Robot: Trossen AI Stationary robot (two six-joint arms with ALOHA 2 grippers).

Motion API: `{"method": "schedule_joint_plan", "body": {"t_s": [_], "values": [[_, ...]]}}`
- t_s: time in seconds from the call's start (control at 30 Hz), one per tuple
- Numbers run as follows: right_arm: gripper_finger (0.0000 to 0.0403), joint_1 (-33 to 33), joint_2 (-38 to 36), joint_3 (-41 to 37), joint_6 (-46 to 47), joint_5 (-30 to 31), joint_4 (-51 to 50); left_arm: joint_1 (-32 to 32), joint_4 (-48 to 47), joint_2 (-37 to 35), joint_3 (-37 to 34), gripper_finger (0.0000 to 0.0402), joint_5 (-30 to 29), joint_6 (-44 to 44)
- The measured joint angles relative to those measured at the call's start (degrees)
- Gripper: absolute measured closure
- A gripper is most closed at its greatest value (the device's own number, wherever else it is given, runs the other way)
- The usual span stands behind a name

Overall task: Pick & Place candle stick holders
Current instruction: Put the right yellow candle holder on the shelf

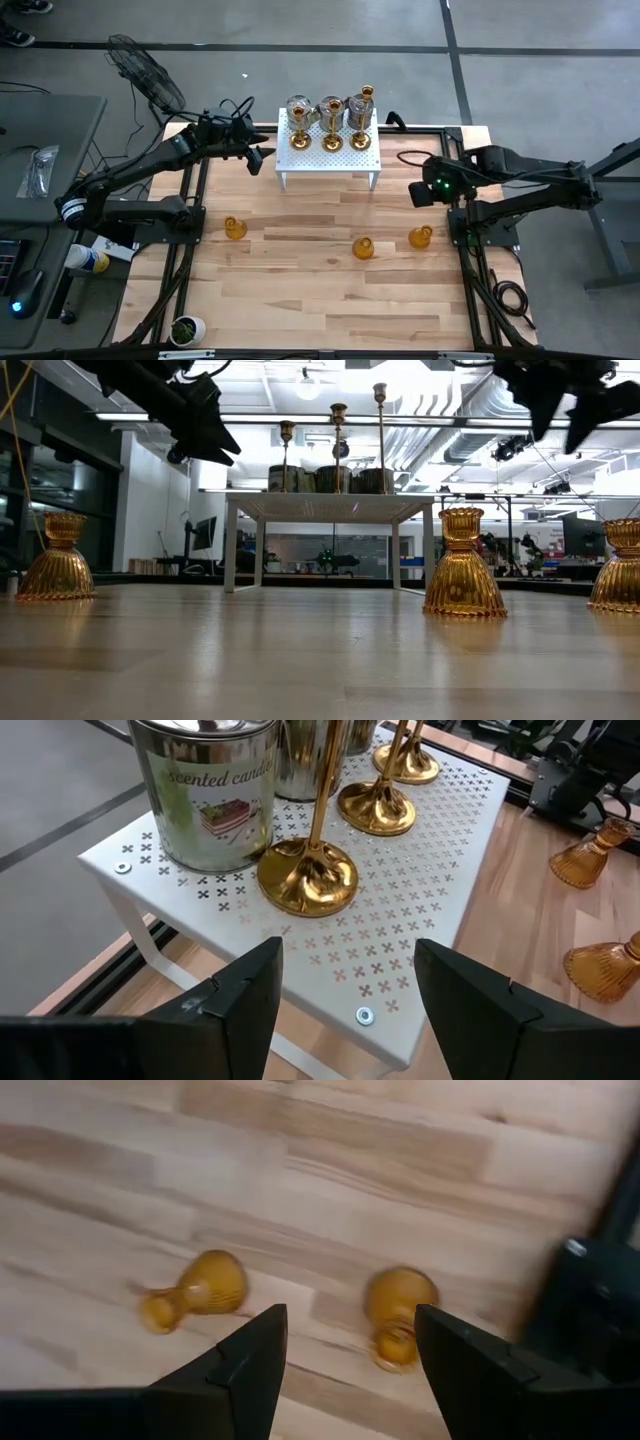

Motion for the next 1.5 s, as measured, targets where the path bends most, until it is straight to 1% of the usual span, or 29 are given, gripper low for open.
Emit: {"method": "schedule_joint_plan", "body": {"t_s": [0.17,0.5,0.67,0.87,1.2,1.33,1.5], "values": [[0.0192,2.3,0.7,-0.3,5.2,0.0,-5.9,0.0,0.0,0.0,0.0,0.0178,-0.1,0.0],[0.0192,10.3,0.9,-5.5,12.5,-1.6,-4.9,0.0,0.0,0.0,0.0,0.0178,-0.1,0.0],[0.0192,13.7,1.0,-7.5,16.4,-1.4,0.4,0.0,0.0,0.0,0.0,0.0178,-0.1,0.0],[0.0192,16.8,3.3,-10.1,18.9,-1.5,4.8,0.0,-0.5,0.0,0.0,0.0178,-1.3,0.0],[0.0192,18.6,10.5,-10.8,19.0,-1.8,7.8,0.0,-1.8,0.0,0.0,0.0178,-1.4,0.0],[0.0192,18.6,13.2,-10.8,19.0,-3.1,8.0,0.0,-2.0,0.0,0.0,0.0178,-1.4,0.0],[0.0192,18.8,13.7,-10.8,21.1,-3.2,7.7,0.0,-2.8,0.0,0.0,0.0178,-1.5,0.0]]}}
